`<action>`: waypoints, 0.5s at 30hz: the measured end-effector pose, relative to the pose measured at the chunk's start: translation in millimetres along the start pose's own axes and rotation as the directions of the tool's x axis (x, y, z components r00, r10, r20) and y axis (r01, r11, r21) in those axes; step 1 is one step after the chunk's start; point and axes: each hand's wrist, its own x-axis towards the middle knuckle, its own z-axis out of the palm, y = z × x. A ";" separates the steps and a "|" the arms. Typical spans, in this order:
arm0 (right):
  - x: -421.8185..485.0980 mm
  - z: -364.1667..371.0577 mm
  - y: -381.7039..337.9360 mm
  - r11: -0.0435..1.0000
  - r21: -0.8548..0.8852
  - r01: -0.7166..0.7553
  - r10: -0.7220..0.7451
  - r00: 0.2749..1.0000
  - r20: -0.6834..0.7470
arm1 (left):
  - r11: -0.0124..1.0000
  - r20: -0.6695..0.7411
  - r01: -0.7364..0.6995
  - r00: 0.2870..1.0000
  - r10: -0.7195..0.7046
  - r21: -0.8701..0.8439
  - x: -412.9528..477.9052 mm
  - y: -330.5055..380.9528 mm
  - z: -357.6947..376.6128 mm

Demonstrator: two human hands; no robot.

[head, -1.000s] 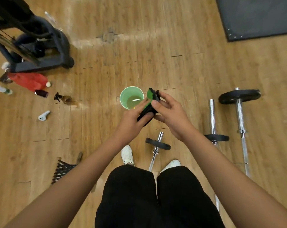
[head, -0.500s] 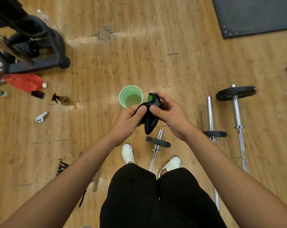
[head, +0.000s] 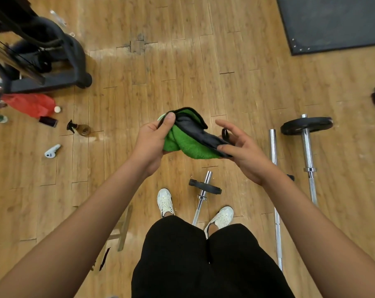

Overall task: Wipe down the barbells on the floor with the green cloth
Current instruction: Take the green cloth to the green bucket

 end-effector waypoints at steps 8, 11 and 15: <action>2.4 15.6 -14.5 0.993 -0.115 -0.021 0.031 0.996 0.086 | 0.957 0.263 -0.031 0.963 -0.048 0.288 -4.5 14.9 14.0; 5.8 21.2 -15.3 0.990 -0.139 -0.012 0.019 0.999 0.047 | 0.938 0.328 -0.048 0.942 -0.072 0.343 -2.6 24.0 14.3; 9.4 19.7 -13.3 0.989 -0.145 -0.003 0.004 1.000 0.012 | 0.876 0.444 -0.149 0.892 -0.081 0.458 -2.8 37.6 8.6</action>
